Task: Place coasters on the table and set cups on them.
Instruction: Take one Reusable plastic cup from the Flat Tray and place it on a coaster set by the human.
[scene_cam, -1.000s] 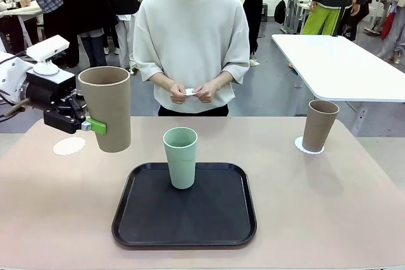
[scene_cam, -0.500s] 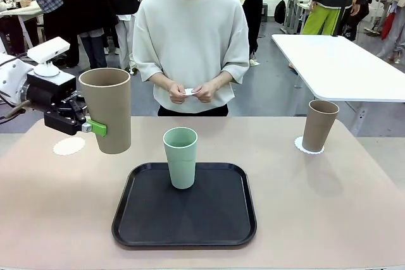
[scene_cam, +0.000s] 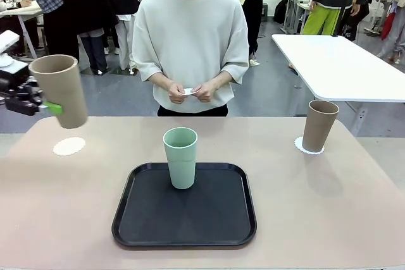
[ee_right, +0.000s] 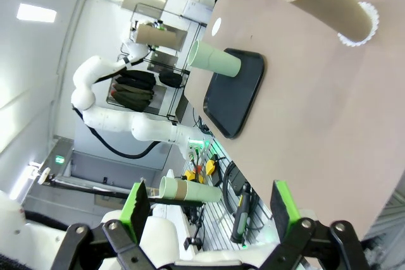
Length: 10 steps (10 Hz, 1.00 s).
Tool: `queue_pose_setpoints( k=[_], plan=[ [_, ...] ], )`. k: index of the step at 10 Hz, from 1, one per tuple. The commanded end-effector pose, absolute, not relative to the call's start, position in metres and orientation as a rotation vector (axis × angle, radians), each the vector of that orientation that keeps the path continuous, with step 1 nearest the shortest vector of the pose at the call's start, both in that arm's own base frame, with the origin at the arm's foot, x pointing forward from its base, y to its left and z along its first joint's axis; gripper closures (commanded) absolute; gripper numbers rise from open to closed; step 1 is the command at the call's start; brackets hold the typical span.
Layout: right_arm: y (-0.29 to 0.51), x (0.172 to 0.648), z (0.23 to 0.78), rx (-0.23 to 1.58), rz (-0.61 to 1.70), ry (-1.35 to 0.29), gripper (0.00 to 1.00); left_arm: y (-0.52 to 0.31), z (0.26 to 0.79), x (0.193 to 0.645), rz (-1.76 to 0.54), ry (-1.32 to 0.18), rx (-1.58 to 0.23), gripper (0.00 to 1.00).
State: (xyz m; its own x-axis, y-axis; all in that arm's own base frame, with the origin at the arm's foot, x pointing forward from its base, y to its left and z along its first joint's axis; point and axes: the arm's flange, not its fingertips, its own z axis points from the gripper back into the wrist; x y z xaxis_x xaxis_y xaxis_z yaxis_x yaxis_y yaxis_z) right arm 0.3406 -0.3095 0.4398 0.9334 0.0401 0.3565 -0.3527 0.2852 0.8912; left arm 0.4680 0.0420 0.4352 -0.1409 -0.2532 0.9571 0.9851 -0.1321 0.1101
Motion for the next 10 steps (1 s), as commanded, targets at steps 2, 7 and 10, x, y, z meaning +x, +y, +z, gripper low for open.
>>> queue_pose_setpoints(
  k=[2, 7, 10],
  plan=[
    [-0.307, 0.340, 0.440, 1.261, 0.267, -0.298, 0.00, 0.110, 0.431, 0.502, -1.348, -1.102, -1.001, 0.16],
    [-0.307, 0.340, 0.440, 1.261, 0.267, -0.298, 0.00, 0.128, 0.432, 0.502, -1.225, -1.091, -0.966, 0.16],
    [-0.307, 0.340, 0.440, 1.261, 0.267, -0.298, 0.00, 0.149, 0.412, 0.510, -1.183, -1.066, -1.009, 0.16]
  ],
)
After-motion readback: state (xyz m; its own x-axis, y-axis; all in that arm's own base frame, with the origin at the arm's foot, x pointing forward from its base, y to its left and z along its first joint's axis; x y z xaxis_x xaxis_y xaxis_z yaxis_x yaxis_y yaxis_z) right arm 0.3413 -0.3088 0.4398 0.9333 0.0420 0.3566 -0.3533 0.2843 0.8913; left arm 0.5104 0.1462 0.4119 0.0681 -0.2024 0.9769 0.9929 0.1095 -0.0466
